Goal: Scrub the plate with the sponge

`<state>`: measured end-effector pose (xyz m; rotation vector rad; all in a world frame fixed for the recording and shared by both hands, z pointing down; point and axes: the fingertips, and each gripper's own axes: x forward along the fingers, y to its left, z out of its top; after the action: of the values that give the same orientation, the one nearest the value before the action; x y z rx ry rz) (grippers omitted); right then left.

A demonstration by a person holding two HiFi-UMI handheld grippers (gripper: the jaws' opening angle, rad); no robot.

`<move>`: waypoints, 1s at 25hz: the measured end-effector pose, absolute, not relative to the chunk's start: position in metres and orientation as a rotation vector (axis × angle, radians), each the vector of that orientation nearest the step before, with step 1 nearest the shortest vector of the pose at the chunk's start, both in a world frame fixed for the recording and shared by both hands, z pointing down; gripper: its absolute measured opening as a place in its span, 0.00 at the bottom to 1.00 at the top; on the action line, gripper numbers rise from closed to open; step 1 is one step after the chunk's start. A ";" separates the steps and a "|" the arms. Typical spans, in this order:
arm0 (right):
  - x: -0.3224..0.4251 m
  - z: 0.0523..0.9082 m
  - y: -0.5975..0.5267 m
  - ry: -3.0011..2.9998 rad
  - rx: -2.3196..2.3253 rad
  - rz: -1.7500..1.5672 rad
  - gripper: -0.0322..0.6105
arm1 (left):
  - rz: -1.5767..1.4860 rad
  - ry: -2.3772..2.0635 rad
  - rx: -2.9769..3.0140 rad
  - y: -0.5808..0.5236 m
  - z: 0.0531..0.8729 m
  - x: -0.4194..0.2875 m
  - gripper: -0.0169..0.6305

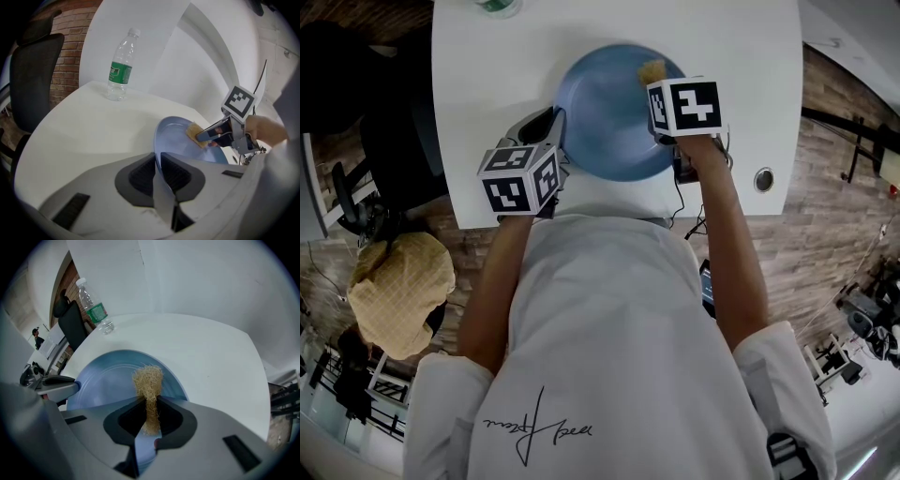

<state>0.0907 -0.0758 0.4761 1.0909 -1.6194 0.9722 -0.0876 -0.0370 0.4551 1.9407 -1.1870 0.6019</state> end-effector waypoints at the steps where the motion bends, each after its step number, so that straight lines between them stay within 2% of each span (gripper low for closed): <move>1: 0.090 0.476 -0.076 -1.621 1.091 0.974 0.12 | 0.601 -1.186 1.941 -0.037 0.455 -0.088 0.09; 25: 0.076 0.475 -0.084 -1.671 1.090 0.930 0.12 | 0.589 -1.179 1.943 -0.036 0.455 -0.086 0.09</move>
<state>0.0760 -0.0845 0.4749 1.0902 -1.6706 0.9304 -0.0859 -0.0359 0.4554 1.9433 -1.1795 0.5892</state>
